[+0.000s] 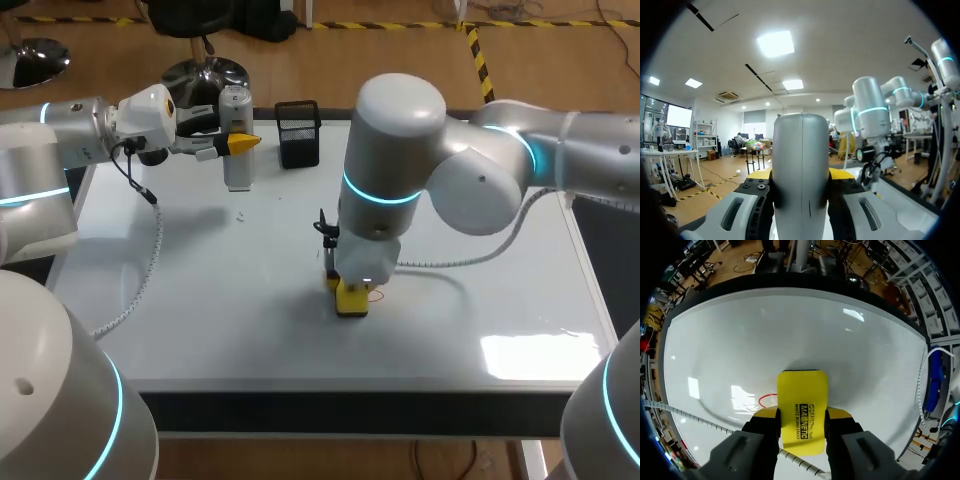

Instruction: Pick up the inspection probe, press it on each red-marked spot on the whiteboard one by one, put down the probe, pick up the eraser, and wipe off all the red marks.

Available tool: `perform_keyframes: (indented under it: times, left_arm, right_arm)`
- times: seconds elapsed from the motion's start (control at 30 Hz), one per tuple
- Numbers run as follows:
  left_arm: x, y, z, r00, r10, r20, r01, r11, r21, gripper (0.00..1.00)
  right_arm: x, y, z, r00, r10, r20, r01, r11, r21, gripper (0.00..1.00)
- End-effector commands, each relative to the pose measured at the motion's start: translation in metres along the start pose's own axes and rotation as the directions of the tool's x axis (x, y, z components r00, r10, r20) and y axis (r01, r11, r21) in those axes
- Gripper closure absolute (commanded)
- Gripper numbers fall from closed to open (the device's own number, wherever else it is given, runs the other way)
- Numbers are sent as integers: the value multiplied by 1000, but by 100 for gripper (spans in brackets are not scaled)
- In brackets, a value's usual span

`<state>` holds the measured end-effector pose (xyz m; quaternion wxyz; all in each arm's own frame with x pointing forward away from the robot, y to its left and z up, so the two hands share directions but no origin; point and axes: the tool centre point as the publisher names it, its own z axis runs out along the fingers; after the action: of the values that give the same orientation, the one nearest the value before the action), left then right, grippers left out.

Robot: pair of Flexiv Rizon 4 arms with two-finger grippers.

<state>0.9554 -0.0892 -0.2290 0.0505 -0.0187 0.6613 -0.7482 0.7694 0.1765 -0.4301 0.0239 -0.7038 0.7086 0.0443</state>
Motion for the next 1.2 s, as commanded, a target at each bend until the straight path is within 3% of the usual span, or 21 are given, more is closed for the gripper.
perform_keyframes:
  times: [0.03,0.33,0.7,1.2]
  left_arm:
    - [0,-1,0,1000,1,1,-1,1000,0,100]
    - [0,-1,0,1000,1,1,-1,1000,0,100]
    - [0,-1,0,1000,1,1,-1,1000,0,100]
    - [0,-1,0,1000,1,1,-1,1000,0,100]
  right_arm:
    - [2,-5,9,1000,-4,-15,3,1000,-9,100]
    - [5,-5,17,997,-5,-80,7,1000,17,100]
    - [6,-1,24,998,0,-67,1,1000,17,100]
    - [25,7,26,997,42,-71,-41,999,5,100]
